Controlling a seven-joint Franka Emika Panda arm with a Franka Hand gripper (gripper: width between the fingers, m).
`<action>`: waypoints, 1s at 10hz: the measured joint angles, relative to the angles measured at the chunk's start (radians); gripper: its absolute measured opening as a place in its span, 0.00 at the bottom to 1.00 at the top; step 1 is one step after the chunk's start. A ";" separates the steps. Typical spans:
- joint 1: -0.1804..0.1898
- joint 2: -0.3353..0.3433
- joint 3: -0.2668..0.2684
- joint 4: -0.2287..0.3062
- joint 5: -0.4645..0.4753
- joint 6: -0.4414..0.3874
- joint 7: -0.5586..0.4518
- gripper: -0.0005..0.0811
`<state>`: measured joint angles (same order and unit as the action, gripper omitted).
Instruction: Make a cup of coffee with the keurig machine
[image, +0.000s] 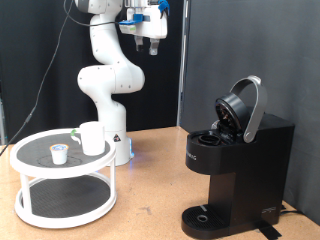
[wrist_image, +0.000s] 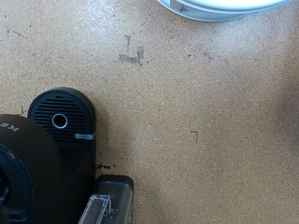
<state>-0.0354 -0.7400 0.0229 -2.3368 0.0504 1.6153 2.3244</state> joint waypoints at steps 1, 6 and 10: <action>-0.001 -0.003 -0.002 -0.003 0.000 0.000 0.000 0.91; -0.048 -0.067 -0.111 -0.014 -0.040 -0.077 -0.055 0.91; -0.078 -0.105 -0.170 -0.033 -0.091 -0.087 -0.123 0.91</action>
<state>-0.1136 -0.8451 -0.1472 -2.3696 -0.0402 1.5288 2.2010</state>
